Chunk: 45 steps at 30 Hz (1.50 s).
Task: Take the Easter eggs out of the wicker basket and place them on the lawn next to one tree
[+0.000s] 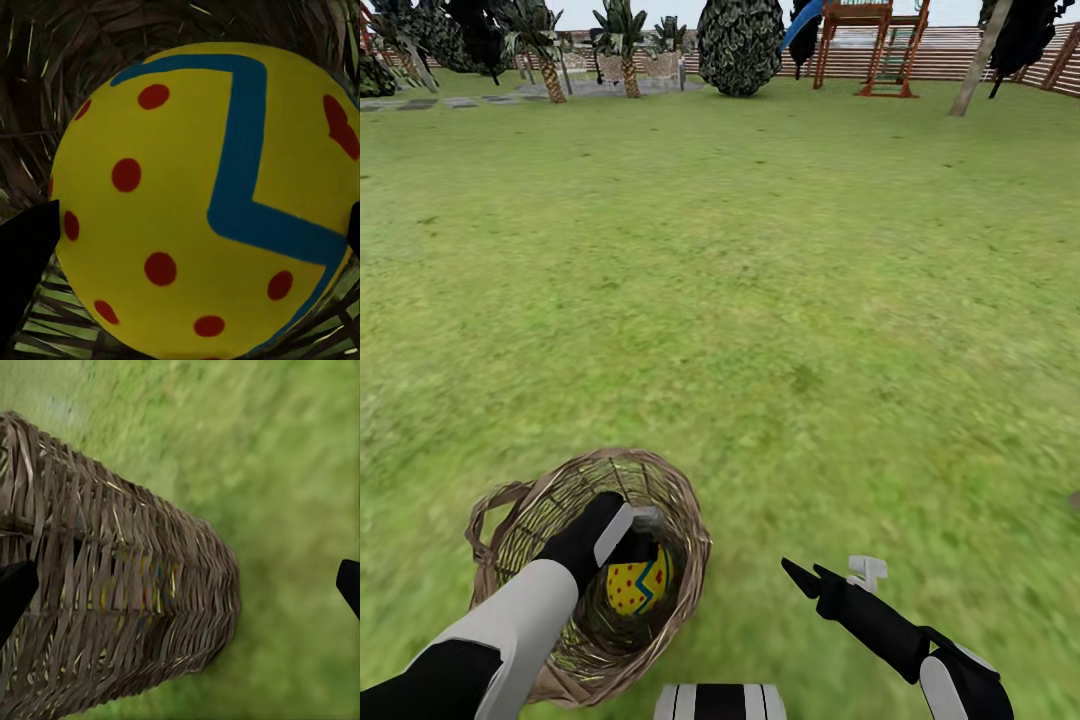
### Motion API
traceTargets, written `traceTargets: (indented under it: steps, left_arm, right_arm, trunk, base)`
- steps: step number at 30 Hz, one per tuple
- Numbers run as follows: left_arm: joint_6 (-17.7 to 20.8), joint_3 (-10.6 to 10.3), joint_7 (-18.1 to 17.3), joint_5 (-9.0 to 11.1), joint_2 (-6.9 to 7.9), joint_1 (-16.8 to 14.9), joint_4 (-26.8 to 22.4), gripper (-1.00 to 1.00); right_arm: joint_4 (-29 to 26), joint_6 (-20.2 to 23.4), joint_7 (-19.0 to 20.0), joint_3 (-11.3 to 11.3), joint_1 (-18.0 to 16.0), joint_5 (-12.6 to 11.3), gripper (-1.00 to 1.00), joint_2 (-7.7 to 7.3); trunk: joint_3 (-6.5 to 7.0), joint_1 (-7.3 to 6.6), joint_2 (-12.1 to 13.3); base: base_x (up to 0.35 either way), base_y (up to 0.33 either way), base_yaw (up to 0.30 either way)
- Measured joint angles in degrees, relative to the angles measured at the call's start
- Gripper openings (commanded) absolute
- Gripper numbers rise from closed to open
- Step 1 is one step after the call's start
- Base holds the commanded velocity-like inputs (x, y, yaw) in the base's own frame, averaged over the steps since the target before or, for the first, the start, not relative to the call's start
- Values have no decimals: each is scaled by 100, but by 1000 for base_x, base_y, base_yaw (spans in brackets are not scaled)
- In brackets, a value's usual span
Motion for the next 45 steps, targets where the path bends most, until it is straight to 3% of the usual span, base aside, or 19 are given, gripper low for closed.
traceTargets:
  steps: [4, 8, 18, 27, 45]
  left_arm:
    - [5, 50, 479, 4, -6, 3, 9, -100]
    - [15, 58, 614, 3, -7, 4, 23, -100]
    - [82, 43, 606, 19, -9, 3, -5, -100]
    - [358, 56, 557, 31, -6, 6, -28, -100]
    - [392, 22, 562, 56, 1, 12, -234, -100]
  right_arm:
    - [1, 0, 4, 0, -1, -3, 100, 0]
    - [2, 0, 5, 0, 1, -1, 100, -1]
    - [2, 0, -1, 0, -1, 0, 100, 1]
    - [0, 0, -1, 0, 1, -2, 100, 1]
    - [50, 6, -8, 19, -1, 15, 100, 9]
  trunk:
    - [66, -8, 4]
    - [133, -16, 8]
    - [133, -16, 8]
    - [332, -36, 20]
    - [731, -84, 44]
  base:
    - [0, 0, 0]
    - [0, 0, 0]
    - [0, 0, 0]
    - [-87, 0, 0]
    - [-87, 0, 0]
